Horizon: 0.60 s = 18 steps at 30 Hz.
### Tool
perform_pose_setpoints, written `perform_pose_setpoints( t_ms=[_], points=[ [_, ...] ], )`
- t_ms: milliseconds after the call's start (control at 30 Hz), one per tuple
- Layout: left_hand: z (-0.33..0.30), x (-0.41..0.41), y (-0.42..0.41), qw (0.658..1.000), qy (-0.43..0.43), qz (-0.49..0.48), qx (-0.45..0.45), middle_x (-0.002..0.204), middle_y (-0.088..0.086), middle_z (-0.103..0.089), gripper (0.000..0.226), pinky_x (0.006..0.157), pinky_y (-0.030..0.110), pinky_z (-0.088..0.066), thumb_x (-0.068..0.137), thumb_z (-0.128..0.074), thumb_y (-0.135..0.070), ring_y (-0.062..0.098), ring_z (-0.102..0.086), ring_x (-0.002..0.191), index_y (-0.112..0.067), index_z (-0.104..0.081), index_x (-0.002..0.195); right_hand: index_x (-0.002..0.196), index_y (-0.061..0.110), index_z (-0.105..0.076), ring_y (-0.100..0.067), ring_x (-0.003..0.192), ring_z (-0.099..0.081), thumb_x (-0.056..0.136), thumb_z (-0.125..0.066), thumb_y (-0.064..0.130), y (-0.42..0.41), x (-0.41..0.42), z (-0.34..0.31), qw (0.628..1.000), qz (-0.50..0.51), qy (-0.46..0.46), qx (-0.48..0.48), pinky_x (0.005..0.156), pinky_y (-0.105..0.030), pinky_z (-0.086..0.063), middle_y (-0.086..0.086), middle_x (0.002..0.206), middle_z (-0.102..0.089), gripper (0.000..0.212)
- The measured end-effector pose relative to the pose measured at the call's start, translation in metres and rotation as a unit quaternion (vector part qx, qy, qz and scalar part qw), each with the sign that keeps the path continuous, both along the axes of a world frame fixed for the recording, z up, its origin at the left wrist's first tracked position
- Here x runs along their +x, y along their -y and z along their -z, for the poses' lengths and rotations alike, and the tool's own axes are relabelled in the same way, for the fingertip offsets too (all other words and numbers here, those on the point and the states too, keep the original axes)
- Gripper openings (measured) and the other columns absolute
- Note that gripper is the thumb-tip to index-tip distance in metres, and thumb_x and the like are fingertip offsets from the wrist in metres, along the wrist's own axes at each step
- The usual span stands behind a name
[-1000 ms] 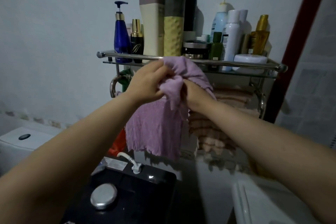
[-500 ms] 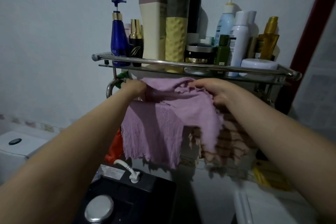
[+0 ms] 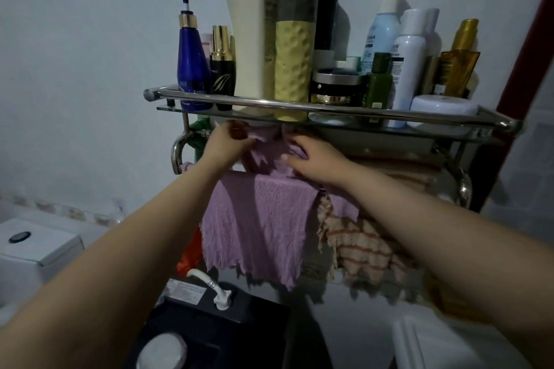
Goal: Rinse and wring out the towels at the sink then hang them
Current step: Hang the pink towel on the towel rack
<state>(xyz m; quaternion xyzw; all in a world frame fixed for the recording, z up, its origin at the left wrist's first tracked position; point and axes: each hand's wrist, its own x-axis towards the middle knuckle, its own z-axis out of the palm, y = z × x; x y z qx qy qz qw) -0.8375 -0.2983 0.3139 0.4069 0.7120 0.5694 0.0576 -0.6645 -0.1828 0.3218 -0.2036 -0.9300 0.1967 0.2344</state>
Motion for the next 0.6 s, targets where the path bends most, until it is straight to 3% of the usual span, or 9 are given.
perform_pose_setpoints(
  t_ms=[33, 100, 200, 267, 333, 400, 500, 600],
  points=[
    [0.003, 0.001, 0.000, 0.997, -0.066, 0.000, -0.028, 0.112, 0.006, -0.066, 0.041, 0.091, 0.038, -0.052, 0.085, -0.068, -0.017, 0.021, -0.063, 0.101, -0.013, -0.054, 0.123, 0.138, 0.017, -0.042, -0.028, 0.123, -0.051, 0.093, -0.051, 0.044, 0.000, -0.003, -0.004, 0.995, 0.018, 0.057, 0.084, 0.099, -0.036, -0.043, -0.009, 0.138, -0.051, 0.053],
    [0.008, 0.002, 0.000, 0.974, -0.212, -0.009, -0.076, 0.116, 0.008, -0.065, 0.047, 0.090, 0.040, -0.051, 0.089, -0.063, -0.026, 0.026, -0.062, 0.102, -0.013, -0.044, 0.130, 0.143, 0.015, -0.033, -0.031, 0.126, -0.046, 0.098, -0.040, 0.043, -0.002, -0.011, -0.012, 0.983, 0.035, 0.126, 0.128, 0.097, -0.035, -0.038, -0.014, 0.143, -0.044, 0.054],
    [0.010, -0.001, -0.004, 0.924, -0.361, -0.019, -0.124, 0.107, 0.016, -0.066, 0.045, 0.084, 0.041, -0.048, 0.093, -0.054, -0.037, 0.035, -0.062, 0.096, -0.011, -0.042, 0.127, 0.133, 0.006, -0.046, -0.030, 0.112, -0.052, 0.103, -0.028, 0.035, -0.007, -0.026, -0.019, 0.984, 0.049, 0.166, 0.047, 0.086, -0.030, -0.036, -0.018, 0.133, -0.051, 0.045],
    [0.007, -0.006, -0.007, 0.885, -0.425, -0.057, -0.183, 0.116, 0.015, -0.063, 0.046, 0.092, 0.043, -0.041, 0.096, -0.043, -0.049, 0.034, -0.058, 0.105, -0.016, -0.045, 0.127, 0.132, 0.011, -0.050, -0.029, 0.111, -0.053, 0.102, -0.030, 0.042, -0.014, -0.033, -0.023, 0.988, 0.069, 0.135, -0.035, 0.084, -0.029, -0.036, -0.014, 0.134, -0.052, 0.048],
    [0.004, -0.009, -0.011, 0.857, -0.439, -0.089, -0.254, 0.136, 0.013, -0.052, 0.054, 0.101, 0.048, -0.032, 0.096, -0.031, -0.056, 0.034, -0.047, 0.122, -0.022, -0.044, 0.135, 0.137, 0.015, -0.046, -0.028, 0.122, -0.049, 0.097, -0.032, 0.054, -0.018, -0.038, -0.026, 0.988, 0.085, 0.119, -0.047, 0.094, -0.033, -0.036, -0.013, 0.142, -0.046, 0.058],
    [0.003, -0.010, -0.015, 0.861, -0.420, -0.103, -0.267, 0.143, 0.012, -0.044, 0.054, 0.105, 0.051, -0.027, 0.097, -0.027, -0.055, 0.035, -0.038, 0.129, -0.025, -0.041, 0.140, 0.140, 0.017, -0.043, -0.028, 0.125, -0.046, 0.094, -0.028, 0.062, -0.016, -0.040, -0.027, 0.988, 0.093, 0.124, -0.019, 0.101, -0.034, -0.032, -0.013, 0.145, -0.043, 0.066],
    [0.001, -0.013, -0.020, 0.886, -0.370, -0.120, -0.253, 0.139, 0.013, -0.047, 0.051, 0.106, 0.054, -0.026, 0.097, -0.029, -0.053, 0.035, -0.039, 0.129, -0.021, -0.043, 0.134, 0.134, 0.016, -0.048, -0.027, 0.111, -0.052, 0.097, -0.032, 0.055, -0.009, -0.031, -0.026, 0.985, 0.102, 0.135, 0.024, 0.088, -0.031, -0.036, -0.011, 0.137, -0.050, 0.056],
    [0.002, -0.016, -0.019, 0.893, -0.361, -0.111, -0.246, 0.135, 0.017, -0.046, 0.046, 0.101, 0.051, -0.034, 0.096, -0.040, -0.045, 0.040, -0.041, 0.123, -0.014, -0.045, 0.130, 0.121, 0.015, -0.054, -0.026, 0.099, -0.055, 0.095, -0.042, 0.049, 0.004, -0.006, -0.023, 0.965, 0.151, 0.154, 0.148, 0.074, -0.030, -0.038, -0.009, 0.121, -0.058, 0.044]
  ],
)
